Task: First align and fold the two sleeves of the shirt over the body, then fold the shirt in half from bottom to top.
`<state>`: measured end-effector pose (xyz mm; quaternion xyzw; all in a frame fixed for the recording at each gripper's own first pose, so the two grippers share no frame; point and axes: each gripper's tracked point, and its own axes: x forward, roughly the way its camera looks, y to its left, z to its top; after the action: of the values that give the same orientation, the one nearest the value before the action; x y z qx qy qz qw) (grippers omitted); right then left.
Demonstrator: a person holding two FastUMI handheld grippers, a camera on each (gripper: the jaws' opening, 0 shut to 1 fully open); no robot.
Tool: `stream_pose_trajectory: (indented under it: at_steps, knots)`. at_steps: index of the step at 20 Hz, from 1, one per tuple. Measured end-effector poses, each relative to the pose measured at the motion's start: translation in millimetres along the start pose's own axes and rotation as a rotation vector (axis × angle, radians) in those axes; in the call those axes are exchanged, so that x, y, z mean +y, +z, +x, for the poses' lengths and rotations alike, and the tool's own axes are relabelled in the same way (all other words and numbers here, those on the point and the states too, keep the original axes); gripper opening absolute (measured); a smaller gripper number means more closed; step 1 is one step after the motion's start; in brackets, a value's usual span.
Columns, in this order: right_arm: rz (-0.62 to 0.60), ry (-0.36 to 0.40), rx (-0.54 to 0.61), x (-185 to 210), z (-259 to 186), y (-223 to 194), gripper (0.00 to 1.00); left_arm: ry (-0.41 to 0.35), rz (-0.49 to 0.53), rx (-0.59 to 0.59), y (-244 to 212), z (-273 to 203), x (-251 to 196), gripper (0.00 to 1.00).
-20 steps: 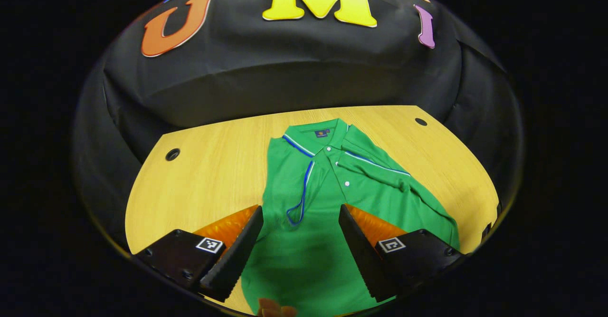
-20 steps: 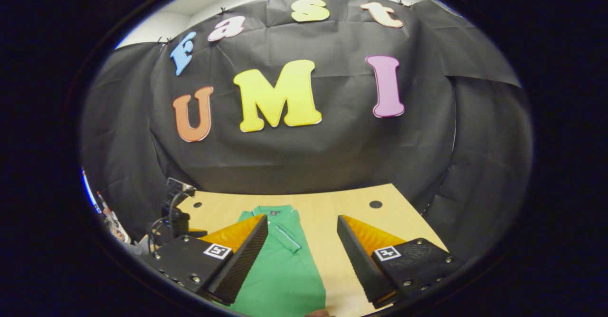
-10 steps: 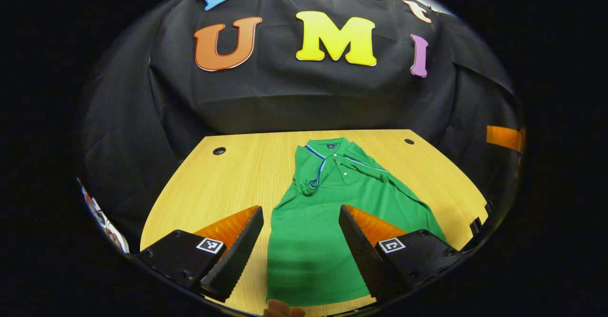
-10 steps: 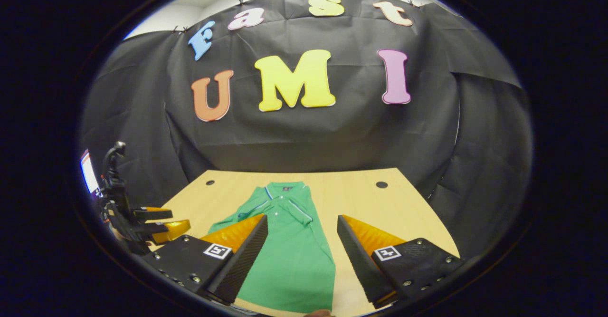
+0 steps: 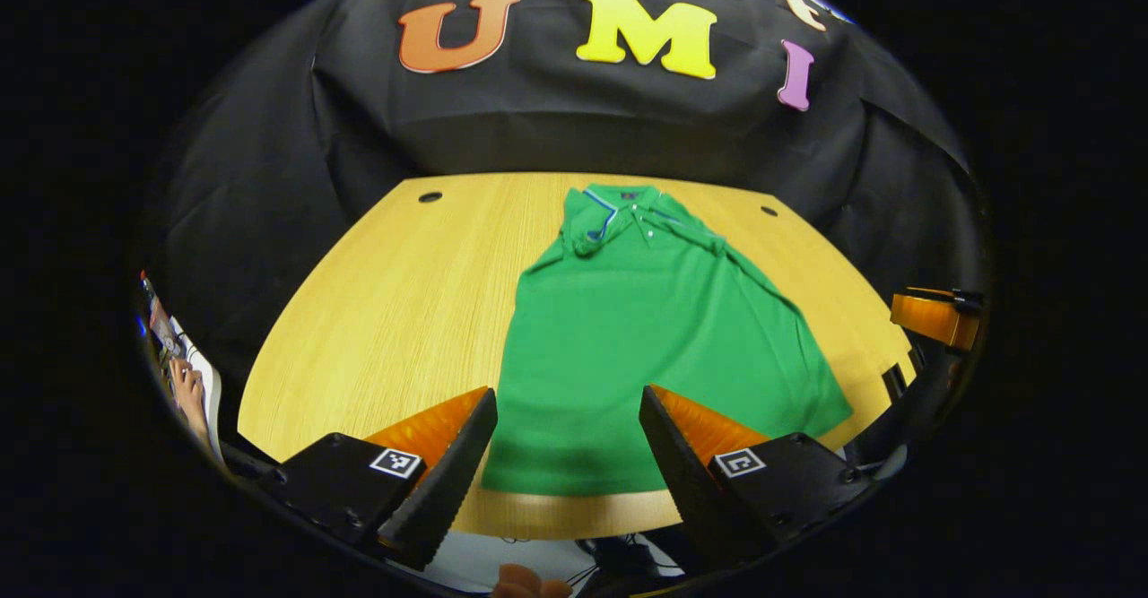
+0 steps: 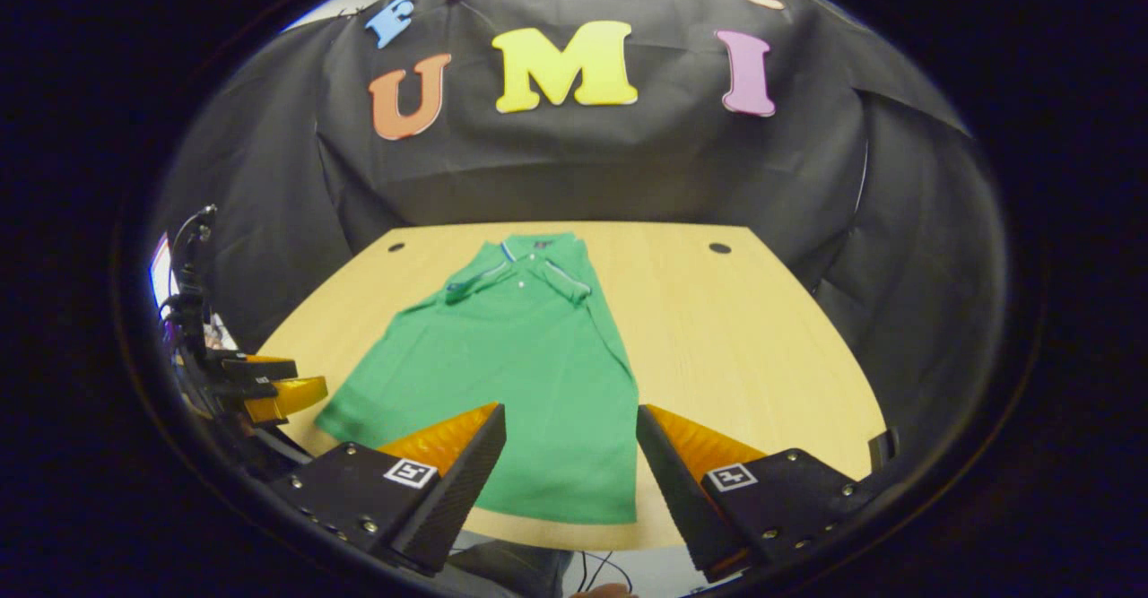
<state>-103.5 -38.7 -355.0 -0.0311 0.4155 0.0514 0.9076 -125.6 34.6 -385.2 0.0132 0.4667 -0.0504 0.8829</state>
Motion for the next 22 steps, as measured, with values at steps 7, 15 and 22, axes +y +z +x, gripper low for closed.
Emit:
stream_pose_trajectory:
  at_steps: [7,15,22]
  knots:
    - [-0.012,-0.03,0.18,-8.1,18.6,-82.6,0.93,0.03,-0.01,0.115,-55.2,13.5,11.2,1.0]
    - [-0.014,-0.076,0.298,-22.8,39.0,-125.7,0.93,0.05,-0.006,0.15,-67.2,31.0,18.3,1.0]
    - [-0.007,-0.044,0.378,-18.1,50.2,-131.6,0.96,0.044,-0.016,0.153,-63.5,44.4,14.8,1.0]
